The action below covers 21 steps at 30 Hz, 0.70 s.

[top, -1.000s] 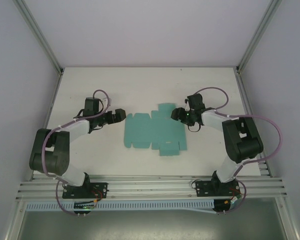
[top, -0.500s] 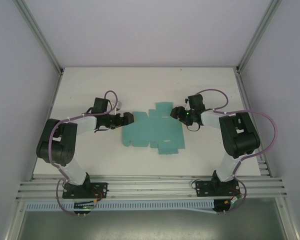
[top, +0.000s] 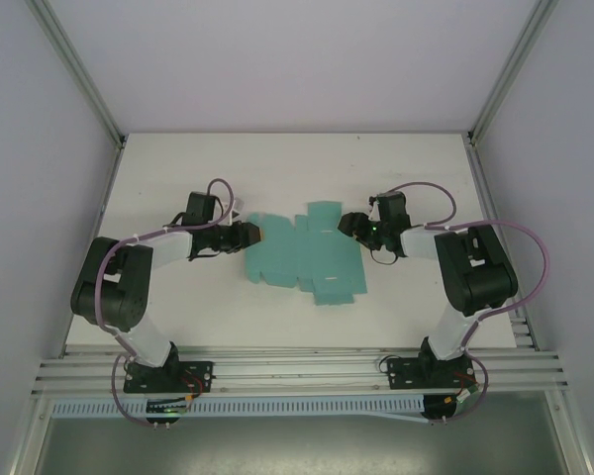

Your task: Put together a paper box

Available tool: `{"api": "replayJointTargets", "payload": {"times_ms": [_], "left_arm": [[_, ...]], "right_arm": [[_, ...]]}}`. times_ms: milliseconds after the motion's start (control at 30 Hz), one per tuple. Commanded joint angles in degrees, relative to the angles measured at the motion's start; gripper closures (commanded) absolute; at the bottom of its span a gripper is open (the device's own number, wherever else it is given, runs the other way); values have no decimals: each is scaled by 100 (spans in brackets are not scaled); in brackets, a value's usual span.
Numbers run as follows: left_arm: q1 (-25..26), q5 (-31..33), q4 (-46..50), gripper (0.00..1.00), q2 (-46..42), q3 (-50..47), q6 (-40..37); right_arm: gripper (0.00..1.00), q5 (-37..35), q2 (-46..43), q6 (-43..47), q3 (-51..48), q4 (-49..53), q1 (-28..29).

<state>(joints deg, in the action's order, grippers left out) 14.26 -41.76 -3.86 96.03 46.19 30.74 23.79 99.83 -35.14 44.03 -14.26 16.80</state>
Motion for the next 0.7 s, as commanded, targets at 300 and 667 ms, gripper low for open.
{"api": "replayJointTargets", "payload": {"times_ms": [300, 667], "left_arm": [[44, -49, -476, 100, -826, 409, -476], [46, -668, -1622, 100, -2085, 312, 62]], "right_arm": [[26, -27, -1002, 583, 80, 931, -192], [32, 1539, -2662, 994, -792, 79, -1127]]}}
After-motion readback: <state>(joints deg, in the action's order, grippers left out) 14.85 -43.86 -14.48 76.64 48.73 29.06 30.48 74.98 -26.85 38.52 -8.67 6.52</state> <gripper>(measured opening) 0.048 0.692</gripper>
